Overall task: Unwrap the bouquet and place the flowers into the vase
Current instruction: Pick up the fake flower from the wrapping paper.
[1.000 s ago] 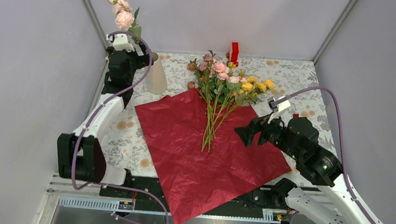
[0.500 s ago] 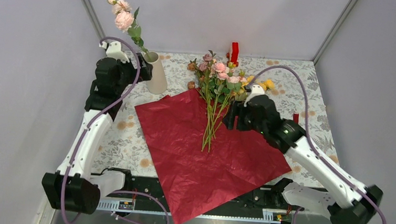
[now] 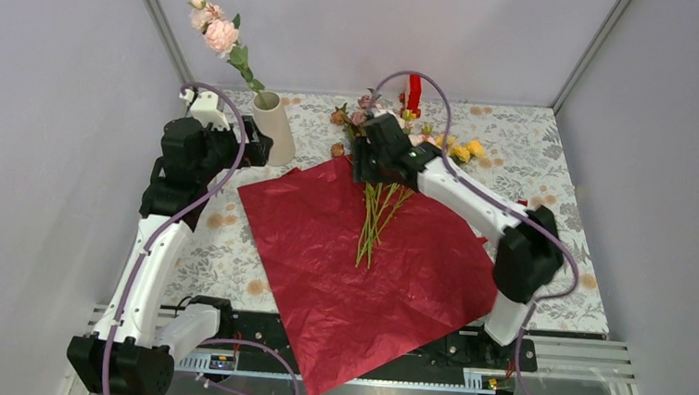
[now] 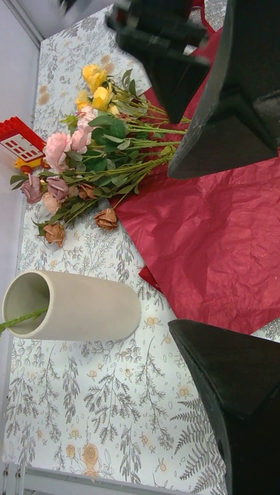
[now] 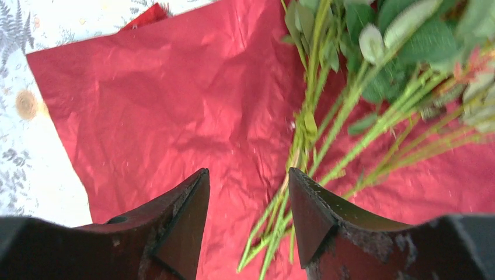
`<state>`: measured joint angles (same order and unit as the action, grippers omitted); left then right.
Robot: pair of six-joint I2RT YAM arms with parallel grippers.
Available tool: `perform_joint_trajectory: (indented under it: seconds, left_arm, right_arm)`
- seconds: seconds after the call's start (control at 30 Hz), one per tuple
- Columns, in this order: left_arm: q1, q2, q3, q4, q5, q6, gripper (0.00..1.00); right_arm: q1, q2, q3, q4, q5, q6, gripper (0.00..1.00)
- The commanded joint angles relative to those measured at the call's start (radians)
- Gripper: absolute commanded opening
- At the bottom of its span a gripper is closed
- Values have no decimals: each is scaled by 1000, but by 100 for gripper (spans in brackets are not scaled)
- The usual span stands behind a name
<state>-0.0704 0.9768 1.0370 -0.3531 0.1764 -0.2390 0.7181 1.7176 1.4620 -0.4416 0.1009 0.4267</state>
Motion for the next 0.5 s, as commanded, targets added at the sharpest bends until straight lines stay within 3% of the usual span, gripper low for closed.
perform_joint_trajectory:
  seconds: [0.0,0.23,0.47]
  left_arm:
    - [2,-31,-2,29,20,16,99]
    - [-7,-35,14,-6,-34,48,99]
    - [-17,-37,19,-14,-37,53,99]
  right_arm:
    - [-4,185,209,-73,82,-82,58]
    - [-42,379,427,-168,117,-114,56]
    - [-68,479,455,-186,90,-127,53]
